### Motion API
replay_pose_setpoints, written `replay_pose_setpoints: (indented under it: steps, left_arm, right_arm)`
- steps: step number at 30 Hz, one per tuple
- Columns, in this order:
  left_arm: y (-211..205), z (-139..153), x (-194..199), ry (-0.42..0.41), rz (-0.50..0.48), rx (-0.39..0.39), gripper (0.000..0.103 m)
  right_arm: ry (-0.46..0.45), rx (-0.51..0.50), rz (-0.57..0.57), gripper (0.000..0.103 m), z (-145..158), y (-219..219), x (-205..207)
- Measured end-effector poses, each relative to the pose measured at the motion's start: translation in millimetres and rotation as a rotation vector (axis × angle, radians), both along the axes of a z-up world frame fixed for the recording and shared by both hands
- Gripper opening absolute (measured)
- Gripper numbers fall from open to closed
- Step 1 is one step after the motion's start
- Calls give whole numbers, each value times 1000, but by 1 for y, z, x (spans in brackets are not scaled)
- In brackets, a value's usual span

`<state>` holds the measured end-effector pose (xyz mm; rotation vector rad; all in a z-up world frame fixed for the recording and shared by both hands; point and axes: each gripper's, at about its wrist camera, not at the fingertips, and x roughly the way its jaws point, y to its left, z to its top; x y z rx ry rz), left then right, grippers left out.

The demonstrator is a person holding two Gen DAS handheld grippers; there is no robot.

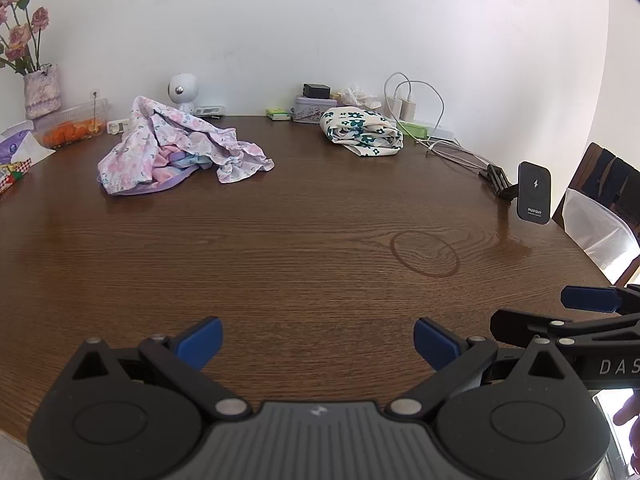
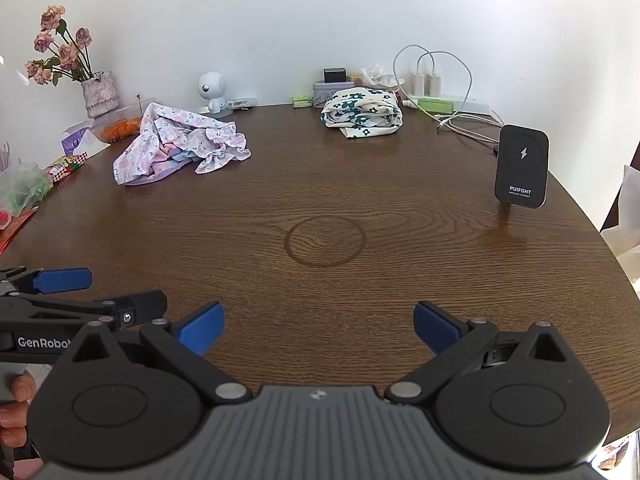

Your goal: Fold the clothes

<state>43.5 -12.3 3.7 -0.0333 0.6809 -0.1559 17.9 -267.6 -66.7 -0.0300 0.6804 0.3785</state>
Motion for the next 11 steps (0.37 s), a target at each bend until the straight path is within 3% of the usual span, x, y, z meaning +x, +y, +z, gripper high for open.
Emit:
replay_pose_setpoints:
  steps: [11]
  left_arm:
    - [-1, 0, -1, 2, -11, -12, 96]
  right_arm:
    - [7, 1, -1, 103, -2, 2, 1]
